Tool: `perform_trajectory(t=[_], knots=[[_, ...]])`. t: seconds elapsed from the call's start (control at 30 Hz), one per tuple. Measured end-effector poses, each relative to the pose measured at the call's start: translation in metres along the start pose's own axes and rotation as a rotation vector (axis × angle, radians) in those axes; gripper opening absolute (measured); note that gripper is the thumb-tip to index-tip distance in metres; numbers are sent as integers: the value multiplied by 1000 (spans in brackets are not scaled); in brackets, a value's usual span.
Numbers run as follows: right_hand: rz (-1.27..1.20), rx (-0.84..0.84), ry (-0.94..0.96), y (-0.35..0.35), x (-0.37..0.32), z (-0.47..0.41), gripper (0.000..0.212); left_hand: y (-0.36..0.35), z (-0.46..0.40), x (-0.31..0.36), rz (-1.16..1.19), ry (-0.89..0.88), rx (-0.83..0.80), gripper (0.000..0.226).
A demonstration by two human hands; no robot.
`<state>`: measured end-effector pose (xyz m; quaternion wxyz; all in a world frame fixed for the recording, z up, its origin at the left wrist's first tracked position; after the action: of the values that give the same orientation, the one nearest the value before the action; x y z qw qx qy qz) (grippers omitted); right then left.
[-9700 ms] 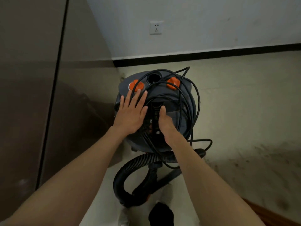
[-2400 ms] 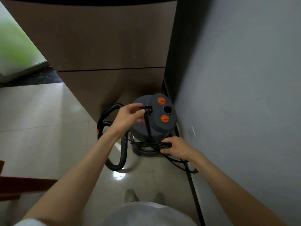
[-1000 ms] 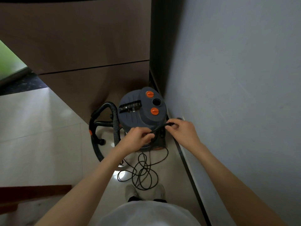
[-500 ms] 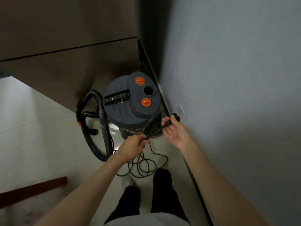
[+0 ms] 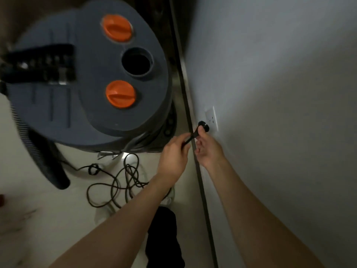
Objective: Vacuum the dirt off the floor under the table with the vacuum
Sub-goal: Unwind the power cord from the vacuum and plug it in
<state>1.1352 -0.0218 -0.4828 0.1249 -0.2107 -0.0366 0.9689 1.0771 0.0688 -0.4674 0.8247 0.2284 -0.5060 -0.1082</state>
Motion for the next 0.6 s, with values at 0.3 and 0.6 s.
perform_trajectory(t=[0.3, 0.6], knots=[[-89, -29, 34, 8, 11, -105, 19, -62, -91, -49, 57, 17, 60, 22], [-108, 109, 40, 8, 7, -124, 17, -78, -130, -64, 141, 24, 12, 20]])
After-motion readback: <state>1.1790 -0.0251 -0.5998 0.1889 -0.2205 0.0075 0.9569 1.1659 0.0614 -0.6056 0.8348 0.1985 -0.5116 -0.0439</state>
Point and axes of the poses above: each hand's wrist, its own z-axis away from the middle knuckle, its own y-axis out of the back of the hand, x = y × z, the point moved 2 cm from there along -z, towards the middle knuckle, and after that the axes turned 1 degree about -x, right-handed, at the moved point
